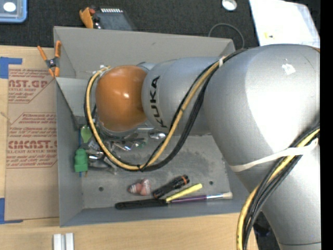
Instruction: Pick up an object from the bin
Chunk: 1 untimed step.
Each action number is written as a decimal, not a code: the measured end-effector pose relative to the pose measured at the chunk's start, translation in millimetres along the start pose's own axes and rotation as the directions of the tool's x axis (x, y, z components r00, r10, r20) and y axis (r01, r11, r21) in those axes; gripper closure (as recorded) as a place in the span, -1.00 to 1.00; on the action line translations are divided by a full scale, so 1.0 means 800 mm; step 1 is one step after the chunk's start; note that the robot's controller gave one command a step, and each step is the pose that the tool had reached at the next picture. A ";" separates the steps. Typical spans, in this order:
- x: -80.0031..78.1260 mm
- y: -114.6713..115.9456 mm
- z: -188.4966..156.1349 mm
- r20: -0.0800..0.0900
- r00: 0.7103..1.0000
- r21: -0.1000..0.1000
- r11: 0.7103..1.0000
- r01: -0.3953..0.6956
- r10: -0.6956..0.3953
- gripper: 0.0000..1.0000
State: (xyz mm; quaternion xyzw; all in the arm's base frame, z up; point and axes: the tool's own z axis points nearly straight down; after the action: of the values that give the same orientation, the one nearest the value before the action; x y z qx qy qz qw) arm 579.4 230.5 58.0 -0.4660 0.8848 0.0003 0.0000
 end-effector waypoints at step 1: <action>0.018 0.035 -0.056 0.003 0.999 -0.002 0.999 0.050 -0.050 1.00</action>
Offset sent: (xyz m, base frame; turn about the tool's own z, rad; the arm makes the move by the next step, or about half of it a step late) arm 0.0000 0.0000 0.0000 0.0000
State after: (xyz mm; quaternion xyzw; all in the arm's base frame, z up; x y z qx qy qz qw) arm 548.3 234.6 102.8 -0.4878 0.8730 0.0018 0.0008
